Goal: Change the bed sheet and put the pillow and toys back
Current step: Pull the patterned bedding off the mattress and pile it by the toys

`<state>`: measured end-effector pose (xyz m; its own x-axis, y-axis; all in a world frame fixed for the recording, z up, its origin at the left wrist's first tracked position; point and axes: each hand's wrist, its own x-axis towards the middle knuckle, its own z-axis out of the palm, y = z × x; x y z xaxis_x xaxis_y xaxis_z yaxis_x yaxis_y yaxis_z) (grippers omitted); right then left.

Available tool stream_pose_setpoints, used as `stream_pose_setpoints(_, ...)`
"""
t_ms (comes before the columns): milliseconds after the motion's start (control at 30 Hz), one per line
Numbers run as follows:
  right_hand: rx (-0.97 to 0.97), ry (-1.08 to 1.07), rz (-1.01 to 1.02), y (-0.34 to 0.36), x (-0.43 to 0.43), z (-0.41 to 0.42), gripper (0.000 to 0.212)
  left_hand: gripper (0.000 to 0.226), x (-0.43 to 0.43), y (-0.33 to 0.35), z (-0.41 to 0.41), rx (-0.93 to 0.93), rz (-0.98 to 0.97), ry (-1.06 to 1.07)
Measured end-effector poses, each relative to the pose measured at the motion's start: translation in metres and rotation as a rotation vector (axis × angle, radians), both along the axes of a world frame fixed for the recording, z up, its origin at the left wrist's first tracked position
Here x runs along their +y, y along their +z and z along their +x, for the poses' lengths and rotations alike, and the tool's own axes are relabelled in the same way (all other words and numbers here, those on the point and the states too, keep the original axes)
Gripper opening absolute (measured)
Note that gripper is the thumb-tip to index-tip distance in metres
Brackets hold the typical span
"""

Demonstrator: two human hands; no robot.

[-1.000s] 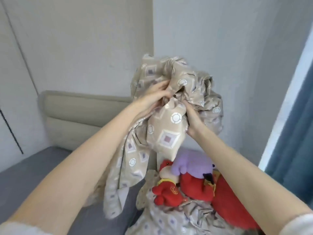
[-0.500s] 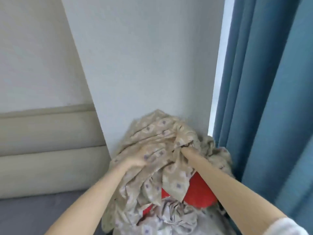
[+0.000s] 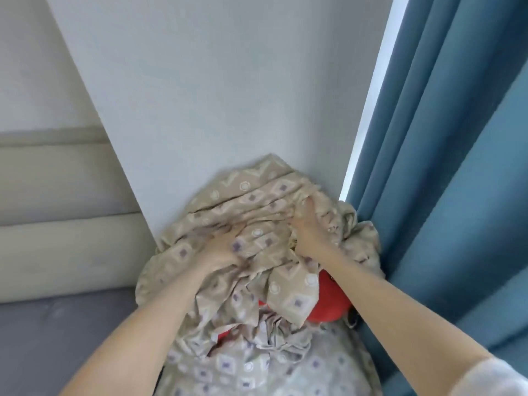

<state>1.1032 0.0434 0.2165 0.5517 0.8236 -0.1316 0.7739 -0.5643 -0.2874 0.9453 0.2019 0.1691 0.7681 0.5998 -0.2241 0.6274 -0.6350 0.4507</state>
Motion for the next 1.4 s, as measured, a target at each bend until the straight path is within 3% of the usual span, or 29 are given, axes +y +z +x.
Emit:
stream_pose_setpoints(200, -0.013, 0.031, -0.157, -0.025, 0.006, 0.02, 0.079, 0.113, 0.003, -0.025, 0.011, 0.053, 0.124, 0.016)
stream_pose_setpoints(300, -0.038, 0.014, -0.252, -0.019, 0.01, 0.018, 0.078, 0.113, 0.002, -0.019, 0.007, 0.069, 0.058, 0.039)
stream_pose_setpoints(367, -0.074, -0.004, -0.315, -0.007, 0.008, 0.016, 0.076, 0.108, 0.0, -0.012, 0.001, 0.028, 0.002, 0.062)
stream_pose_setpoints(433, -0.117, 0.039, -0.308, 0.01, 0.003, 0.013, 0.07, 0.096, -0.008, 0.0, -0.007, -0.145, -0.108, 0.15)
stream_pose_setpoints(500, -0.152, 0.121, -0.22, 0.03, -0.004, 0.011, 0.059, 0.081, -0.015, 0.017, -0.013, -0.318, -0.198, 0.232)
stream_pose_setpoints(633, -0.238, 0.216, -0.1, 0.068, -0.012, 0.0, 0.047, 0.047, -0.032, 0.056, -0.029, -0.514, -0.182, 0.329)
stream_pose_setpoints(767, -0.119, 0.25, 0.145, 0.094, -0.022, -0.029, 0.046, 0.029, -0.053, 0.093, -0.061, -0.697, -0.134, 0.479)
stream_pose_setpoints(1100, 0.128, 0.397, 0.658, 0.141, -0.062, -0.139, 0.033, 0.03, -0.136, 0.162, -0.187, -0.946, -0.095, 0.608)
stream_pose_setpoints(1400, 0.363, 0.438, 0.783, 0.142, -0.128, -0.266, 0.031, 0.019, -0.233, 0.173, -0.32, -0.965, 0.068, 0.623)
